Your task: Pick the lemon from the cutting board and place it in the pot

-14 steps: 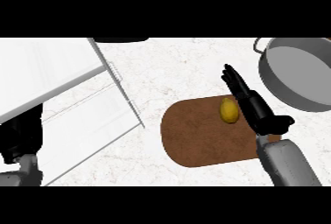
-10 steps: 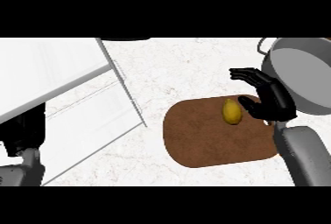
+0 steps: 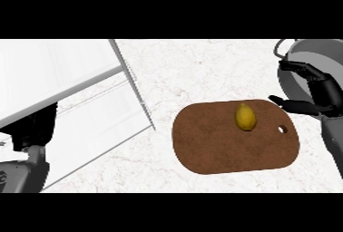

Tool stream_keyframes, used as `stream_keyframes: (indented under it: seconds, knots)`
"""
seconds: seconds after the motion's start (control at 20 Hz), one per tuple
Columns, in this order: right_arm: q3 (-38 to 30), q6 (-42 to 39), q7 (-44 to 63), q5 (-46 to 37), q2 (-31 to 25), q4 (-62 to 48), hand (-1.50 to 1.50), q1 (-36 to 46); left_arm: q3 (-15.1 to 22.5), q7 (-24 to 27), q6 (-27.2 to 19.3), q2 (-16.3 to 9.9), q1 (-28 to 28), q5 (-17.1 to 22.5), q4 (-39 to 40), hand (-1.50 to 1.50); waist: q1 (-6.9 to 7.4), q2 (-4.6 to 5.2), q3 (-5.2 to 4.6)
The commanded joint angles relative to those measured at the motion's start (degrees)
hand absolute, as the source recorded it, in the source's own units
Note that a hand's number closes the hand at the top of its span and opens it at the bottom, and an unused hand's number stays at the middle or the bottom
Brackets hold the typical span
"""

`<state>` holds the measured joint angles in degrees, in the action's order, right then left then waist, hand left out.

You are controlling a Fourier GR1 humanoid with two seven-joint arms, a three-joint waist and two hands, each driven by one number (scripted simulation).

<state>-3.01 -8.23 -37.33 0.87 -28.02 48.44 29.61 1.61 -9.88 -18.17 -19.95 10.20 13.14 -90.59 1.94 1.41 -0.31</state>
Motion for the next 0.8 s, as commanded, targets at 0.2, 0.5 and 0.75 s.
stream_keyframes:
  seconds: [0.2, 0.5, 0.75]
  knots:
    - [-0.5, -8.85, -12.9, -3.7, -6.06, -12.61, -1.5, 8.2, 0.14, 0.45, 4.19, -0.33, 1.04, 0.82, -0.91, 0.0, -0.63, -1.02, 0.38]
    - [10.58, -16.86, -0.32, -12.22, -10.42, -5.48, -1.5, 9.54, 0.16, -1.22, 2.74, -0.59, 0.83, -0.44, -1.97, 0.0, -1.54, -1.61, 0.19]
    - [18.79, -18.75, 6.73, -20.04, -9.77, -0.4, -1.5, 12.03, 0.18, -3.46, 2.12, -0.64, 0.94, -0.71, -4.2, 0.0, -1.74, -2.0, 0.21]
